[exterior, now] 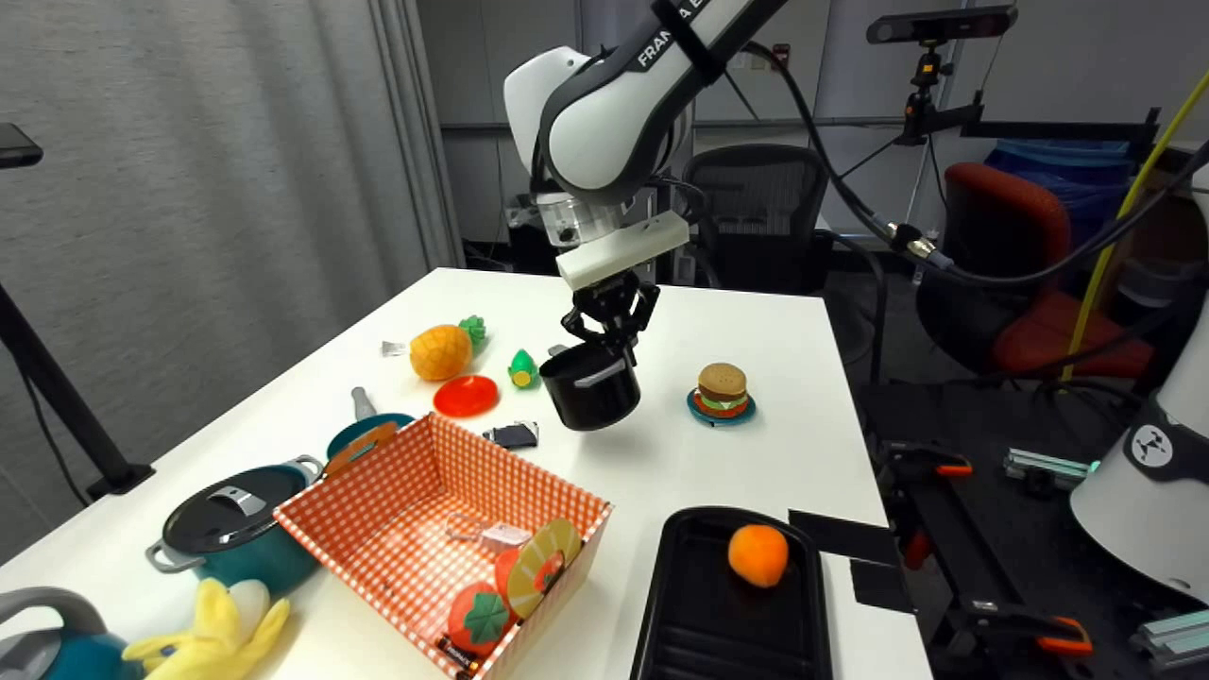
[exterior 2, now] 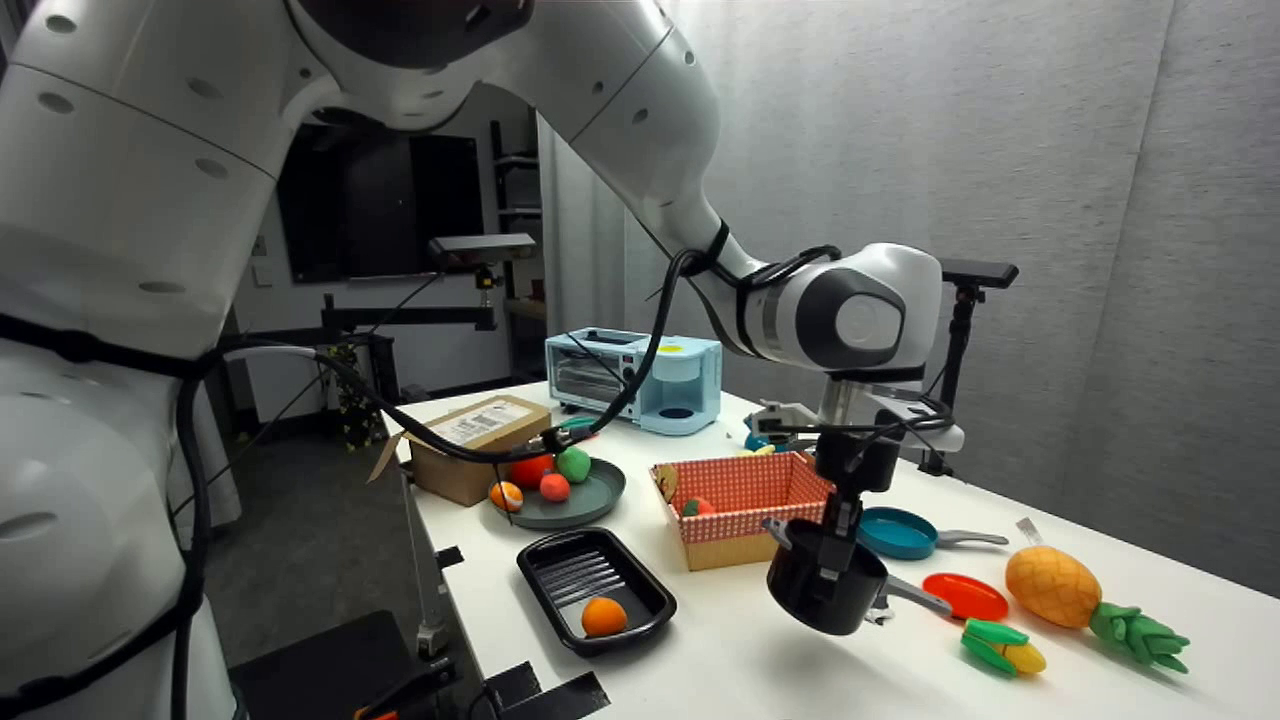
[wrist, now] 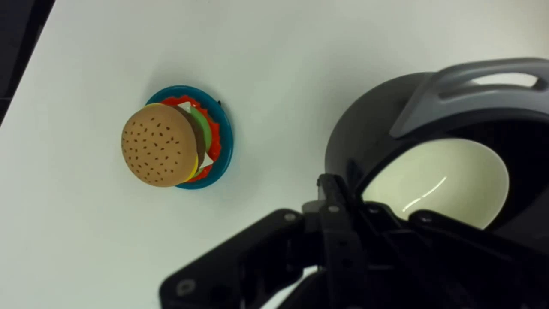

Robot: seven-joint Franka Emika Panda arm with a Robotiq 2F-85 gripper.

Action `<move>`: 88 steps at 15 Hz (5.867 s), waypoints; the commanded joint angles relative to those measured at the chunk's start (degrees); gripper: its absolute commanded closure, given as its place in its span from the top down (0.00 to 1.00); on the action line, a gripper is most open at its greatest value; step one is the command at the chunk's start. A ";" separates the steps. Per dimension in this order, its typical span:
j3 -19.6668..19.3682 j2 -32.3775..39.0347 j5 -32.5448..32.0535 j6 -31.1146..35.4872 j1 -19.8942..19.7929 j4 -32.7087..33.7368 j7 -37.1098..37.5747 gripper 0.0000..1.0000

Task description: Remove the pot from the box and pick up the orange plush toy

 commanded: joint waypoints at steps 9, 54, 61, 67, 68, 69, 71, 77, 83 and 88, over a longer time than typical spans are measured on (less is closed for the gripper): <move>1.43 1.61 -2.55 1.59 -0.11 -1.85 -4.80 0.01; 10.17 -8.92 -1.52 -7.14 5.13 -11.00 -14.06 1.00; 10.78 -5.37 4.58 -1.58 5.45 -12.43 -11.50 1.00; 12.22 -3.14 11.29 3.75 6.69 -14.63 -9.62 1.00; 12.47 -3.16 12.06 4.31 6.84 -15.33 -9.13 1.00; 12.65 -3.09 12.69 4.84 7.00 -15.87 -8.70 1.00; 12.80 -3.24 13.66 5.73 7.33 -17.24 -8.00 1.00; 13.01 -3.86 15.42 7.42 7.42 -20.73 -6.66 1.00; 12.89 -4.08 16.43 8.55 7.10 -23.75 -6.35 1.00; 12.90 -4.45 17.77 9.65 6.72 -25.30 -6.40 1.00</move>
